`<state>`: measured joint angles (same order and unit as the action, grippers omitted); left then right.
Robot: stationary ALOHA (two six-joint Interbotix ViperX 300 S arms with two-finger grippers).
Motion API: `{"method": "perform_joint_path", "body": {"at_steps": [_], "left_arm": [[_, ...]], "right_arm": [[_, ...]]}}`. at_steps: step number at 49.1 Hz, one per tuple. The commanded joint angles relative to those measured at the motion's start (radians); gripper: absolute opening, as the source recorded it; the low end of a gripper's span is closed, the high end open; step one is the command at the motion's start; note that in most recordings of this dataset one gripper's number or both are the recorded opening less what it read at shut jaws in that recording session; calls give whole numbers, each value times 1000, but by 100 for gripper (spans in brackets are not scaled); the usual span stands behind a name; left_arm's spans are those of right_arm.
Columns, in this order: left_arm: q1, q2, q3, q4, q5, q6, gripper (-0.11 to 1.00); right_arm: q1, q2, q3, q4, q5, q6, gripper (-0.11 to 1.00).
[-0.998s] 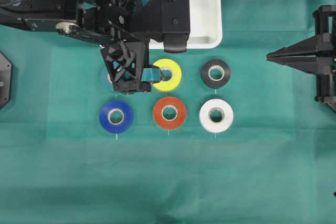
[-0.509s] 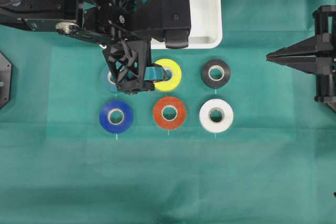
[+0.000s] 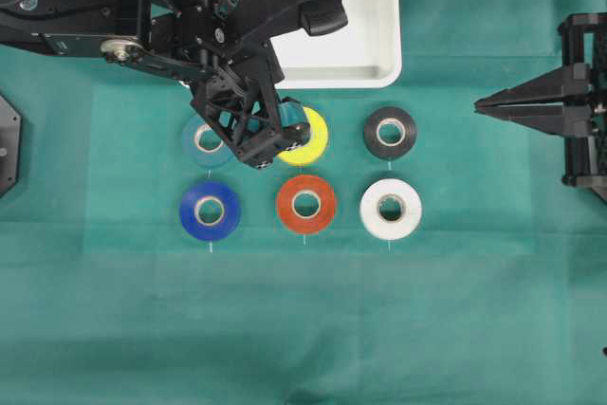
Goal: Place the tape from the fixed location into the white case.
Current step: 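Lower the open left gripper into the yellow roll's center hole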
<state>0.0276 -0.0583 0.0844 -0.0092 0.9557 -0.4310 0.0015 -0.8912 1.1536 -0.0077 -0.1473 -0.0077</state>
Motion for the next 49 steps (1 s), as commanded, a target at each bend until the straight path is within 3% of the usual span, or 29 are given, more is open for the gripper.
{"method": "perform_joint_path", "body": {"at_steps": [1, 49], "left_arm": [[-6, -6, -32, 0, -3, -2, 93], [-20, 95, -6, 2, -43, 0, 93]], "right_arm": [[-2, 5, -26, -3, -5, -2, 1], [-2, 6, -26, -6, 2, 0, 1]]}}
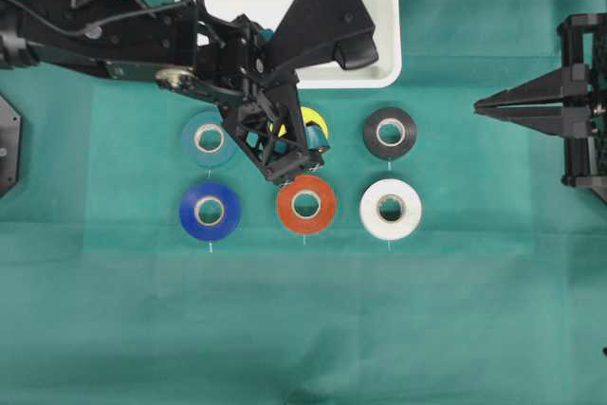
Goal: Place the tape from the fixed location into the white case.
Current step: 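Lower the open left gripper into the yellow roll's center hole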
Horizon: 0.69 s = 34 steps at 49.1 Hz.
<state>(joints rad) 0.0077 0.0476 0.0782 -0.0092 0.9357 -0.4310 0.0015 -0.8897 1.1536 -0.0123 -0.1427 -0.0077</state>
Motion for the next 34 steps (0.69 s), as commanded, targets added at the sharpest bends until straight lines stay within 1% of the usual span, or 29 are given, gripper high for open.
{"method": "perform_joint_path", "body": {"at_steps": [1, 13, 28, 34], "left_arm": [[0, -9, 6, 2, -29, 0, 93], [11, 31, 71, 2, -89, -3, 93], [11, 78, 107, 2, -192, -3, 93], [11, 95, 110, 2, -209, -3, 93]], "right_arm": [[-2, 5, -26, -2, -3, 0, 1], [-2, 11, -26, -2, -3, 0, 1], [-2, 14, -26, -2, -3, 0, 1], [-2, 15, -26, -2, -3, 0, 1]]}}
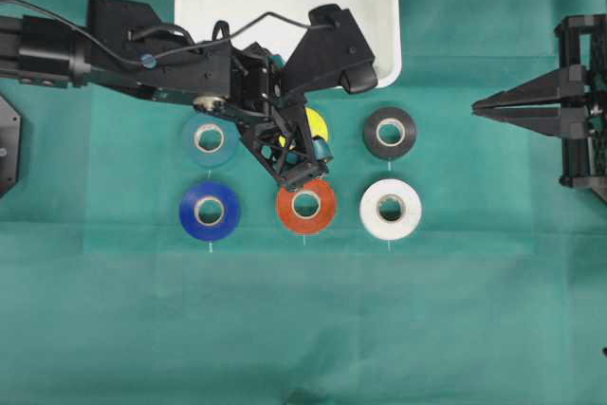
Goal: Place the tape from the fixed location into the white case.
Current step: 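Lower the open left gripper into the yellow roll's center hole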
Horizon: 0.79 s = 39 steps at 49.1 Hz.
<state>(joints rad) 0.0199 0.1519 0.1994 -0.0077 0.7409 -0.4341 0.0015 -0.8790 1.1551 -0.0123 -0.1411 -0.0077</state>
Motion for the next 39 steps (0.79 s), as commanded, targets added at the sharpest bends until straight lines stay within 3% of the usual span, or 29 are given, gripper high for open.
{"method": "perform_joint_path", "body": {"at_steps": [1, 39], "left_arm": [[-2, -6, -12, 0, -15, 0, 93], [-9, 110, -11, -2, -54, -67, 93]], "right_arm": [[-2, 5, -28, -2, -5, 0, 1], [-2, 40, -21, -3, -5, 0, 1]]}}
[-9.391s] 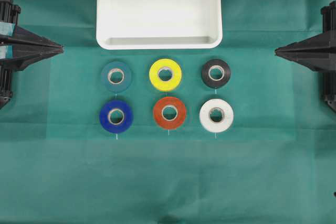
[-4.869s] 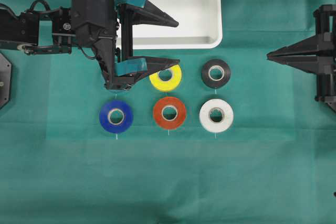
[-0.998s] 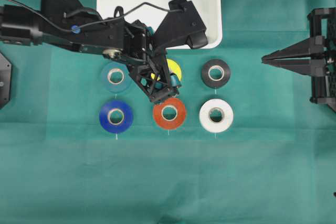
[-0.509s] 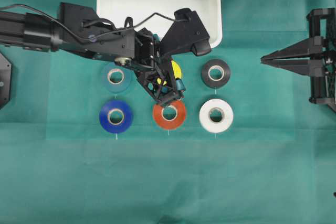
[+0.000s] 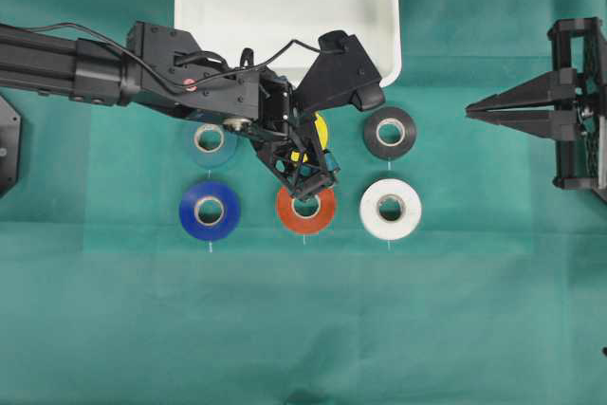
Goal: Place the tape from the fixed location into the white case.
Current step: 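Lower the open left gripper into the yellow roll's center hole, then close the left gripper on the yellow roll's inner rim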
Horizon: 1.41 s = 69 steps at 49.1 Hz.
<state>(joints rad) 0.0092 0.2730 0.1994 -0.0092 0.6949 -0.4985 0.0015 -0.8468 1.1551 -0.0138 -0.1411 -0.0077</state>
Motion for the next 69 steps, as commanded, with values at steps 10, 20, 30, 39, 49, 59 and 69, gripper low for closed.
{"method": "perform_joint_path", "body": {"at_steps": [10, 20, 30, 39, 49, 59, 69], "left_arm": [[15, 26, -5, 0, -18, -5, 93], [17, 57, -6, -2, -40, -5, 93], [18, 55, -3, -2, -34, -5, 91], [17, 55, -3, -2, -31, -11, 84], [17, 54, -5, -2, -8, -44, 42], [11, 54, -12, 0, -8, -48, 24], [11, 54, -15, -2, -8, -49, 24]], "right_arm": [[-2, 21, -20, 0, -6, 0, 1], [-2, 35, -20, 0, -9, 0, 1], [-2, 35, -20, -2, -9, 0, 1], [-2, 35, -20, 0, -9, 2, 1], [-2, 35, -21, 0, -9, 3, 1], [-2, 35, -21, 0, -9, 3, 1], [-2, 35, -20, 0, -6, 3, 1]]}}
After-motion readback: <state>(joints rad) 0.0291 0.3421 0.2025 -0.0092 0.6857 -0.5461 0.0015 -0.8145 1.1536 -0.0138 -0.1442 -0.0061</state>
